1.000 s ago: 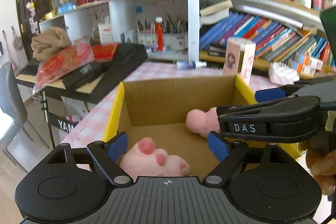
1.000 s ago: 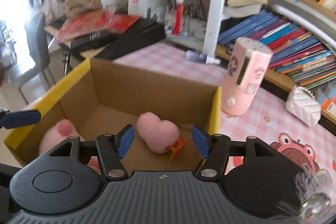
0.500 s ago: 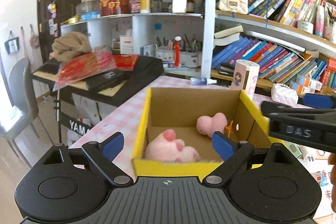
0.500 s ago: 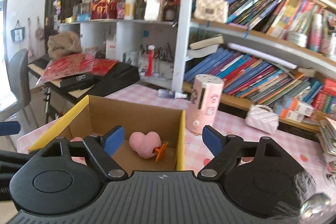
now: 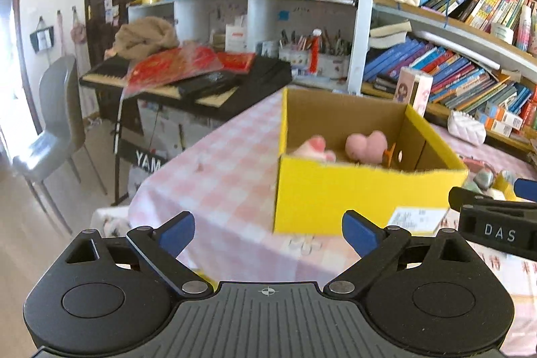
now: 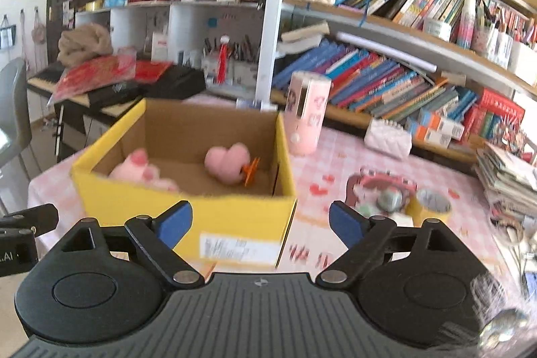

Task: Organize objects
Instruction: 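Withdraw both tools from the box back toward the table items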

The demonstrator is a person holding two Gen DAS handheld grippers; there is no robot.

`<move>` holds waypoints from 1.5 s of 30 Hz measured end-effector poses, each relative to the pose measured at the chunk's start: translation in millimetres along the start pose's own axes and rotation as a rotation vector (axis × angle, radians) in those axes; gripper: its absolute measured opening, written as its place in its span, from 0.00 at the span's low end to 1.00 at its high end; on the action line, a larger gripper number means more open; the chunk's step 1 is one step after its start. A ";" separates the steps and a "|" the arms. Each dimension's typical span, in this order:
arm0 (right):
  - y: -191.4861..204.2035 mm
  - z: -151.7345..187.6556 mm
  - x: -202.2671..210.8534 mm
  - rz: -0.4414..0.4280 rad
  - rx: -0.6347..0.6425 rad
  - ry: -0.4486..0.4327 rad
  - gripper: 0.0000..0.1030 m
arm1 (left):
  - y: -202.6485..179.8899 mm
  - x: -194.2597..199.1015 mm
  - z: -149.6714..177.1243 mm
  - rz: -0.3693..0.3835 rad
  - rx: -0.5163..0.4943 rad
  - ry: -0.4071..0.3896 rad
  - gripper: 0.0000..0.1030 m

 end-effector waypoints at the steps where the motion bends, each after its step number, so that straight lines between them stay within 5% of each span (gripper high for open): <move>1: 2.8 4.3 4.9 0.002 0.005 0.009 0.86 | 2.4 3.0 2.4 0.000 0.005 0.006 0.93; 20: 0.2 62.4 71.6 0.077 -0.050 0.137 0.89 | -14.9 41.4 43.4 0.130 -0.070 0.094 0.93; 35: -77.1 89.3 102.0 0.318 -0.174 0.196 0.92 | -100.4 36.8 52.1 0.374 -0.190 0.111 0.93; 45: -123.3 93.8 105.3 0.400 -0.207 0.201 0.92 | -150.6 29.1 50.3 0.445 -0.222 0.110 0.93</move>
Point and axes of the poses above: each gripper's, at about its wrist camera, not at the fingertips, and x roughly against the way its jaws point, y to its left, z to its underside, the point moved 5 cm from there along -x, roughly the way its jaws point, and after that the axes turned 13 degrees about -y, right-handed, at the moved point
